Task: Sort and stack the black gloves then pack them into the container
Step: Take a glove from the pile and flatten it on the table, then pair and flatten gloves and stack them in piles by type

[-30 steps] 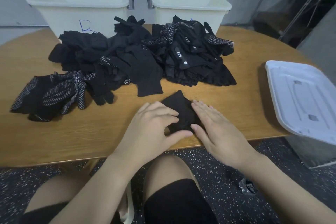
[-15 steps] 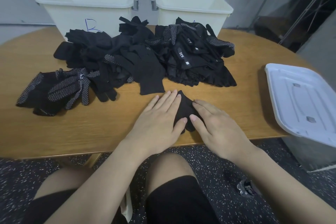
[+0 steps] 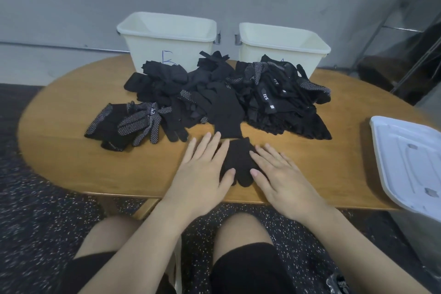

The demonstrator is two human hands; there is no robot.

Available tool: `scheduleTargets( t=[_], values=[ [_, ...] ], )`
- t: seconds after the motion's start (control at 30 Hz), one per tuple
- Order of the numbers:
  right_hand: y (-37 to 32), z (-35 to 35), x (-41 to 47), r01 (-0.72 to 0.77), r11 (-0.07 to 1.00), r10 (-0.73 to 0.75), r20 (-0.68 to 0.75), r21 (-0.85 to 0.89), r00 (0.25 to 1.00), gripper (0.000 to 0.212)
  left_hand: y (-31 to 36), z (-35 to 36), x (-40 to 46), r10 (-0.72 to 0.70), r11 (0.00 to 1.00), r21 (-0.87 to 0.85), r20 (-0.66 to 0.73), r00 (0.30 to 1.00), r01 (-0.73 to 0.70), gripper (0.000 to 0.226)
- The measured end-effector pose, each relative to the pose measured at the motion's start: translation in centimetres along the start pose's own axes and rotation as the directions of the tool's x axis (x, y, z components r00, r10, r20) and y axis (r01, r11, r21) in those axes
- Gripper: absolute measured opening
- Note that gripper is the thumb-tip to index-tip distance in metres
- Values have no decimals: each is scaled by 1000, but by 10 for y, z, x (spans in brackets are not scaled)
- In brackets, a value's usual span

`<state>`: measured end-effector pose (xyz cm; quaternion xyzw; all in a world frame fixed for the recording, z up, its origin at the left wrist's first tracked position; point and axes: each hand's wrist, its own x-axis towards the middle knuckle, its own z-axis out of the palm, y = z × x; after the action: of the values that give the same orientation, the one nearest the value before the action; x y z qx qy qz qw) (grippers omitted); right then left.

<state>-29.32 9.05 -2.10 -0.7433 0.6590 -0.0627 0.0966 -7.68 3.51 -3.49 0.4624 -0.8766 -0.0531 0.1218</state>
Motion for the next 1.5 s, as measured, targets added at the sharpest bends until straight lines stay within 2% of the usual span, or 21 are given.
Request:
scheduleTargets(
  t=[0.1, 0.3, 0.43, 0.7, 0.8, 0.87, 0.93, 0.97, 1.13, 1.23, 1.33, 1.5],
  values=[
    [-14, 4, -1, 42, 998, -41, -25, 54, 999, 64, -12, -7, -10, 15, 1000, -8, 29, 999, -14, 66],
    [-50, 12, 8, 144, 984, -135, -85, 103, 987, 64, -49, -18, -40, -12, 1000, 23, 24, 1000, 12, 71],
    [-83, 17, 21, 260, 957, -256, -49, 126, 965, 58, -81, -29, -69, -52, 999, -9, 13, 999, 52, 68],
    [-133, 27, 50, 360, 915, -364, -12, 180, 931, 57, -124, -56, -96, -71, 997, 21, 78, 994, 70, 71],
    [-136, 33, 61, 345, 935, -347, 11, 86, 938, 58, -130, -58, -92, -51, 998, 27, 13, 999, 51, 64],
    [-138, 36, 65, 323, 944, -324, 9, 67, 946, 60, -134, -62, -80, -51, 998, 29, -125, 991, 55, 55],
    [-138, 39, 66, 311, 949, -312, 5, 52, 950, 60, -137, -67, -58, -109, 991, 46, -238, 965, 124, 46],
    [-138, 40, 66, 313, 949, -313, -1, 35, 950, 60, -140, -69, -45, -152, 983, 61, -251, 956, 172, 45],
    [-140, 35, 59, 286, 957, -284, -51, 54, 958, 60, -148, -68, 19, -300, 921, 217, -130, 945, 322, 63],
    [-138, 32, 59, 252, 952, -240, -90, 173, 967, 62, -150, -67, 38, -317, 903, 266, -121, 941, 339, 42],
    [-135, 33, 61, 231, 944, -211, -110, 237, 971, 65, -153, -70, 45, -323, 924, 171, -128, 938, 341, 19],
    [-134, 37, 62, 248, 924, -208, -161, 292, 965, 65, -163, -89, 48, -402, 915, -76, -269, 875, 397, 19]
  ],
)
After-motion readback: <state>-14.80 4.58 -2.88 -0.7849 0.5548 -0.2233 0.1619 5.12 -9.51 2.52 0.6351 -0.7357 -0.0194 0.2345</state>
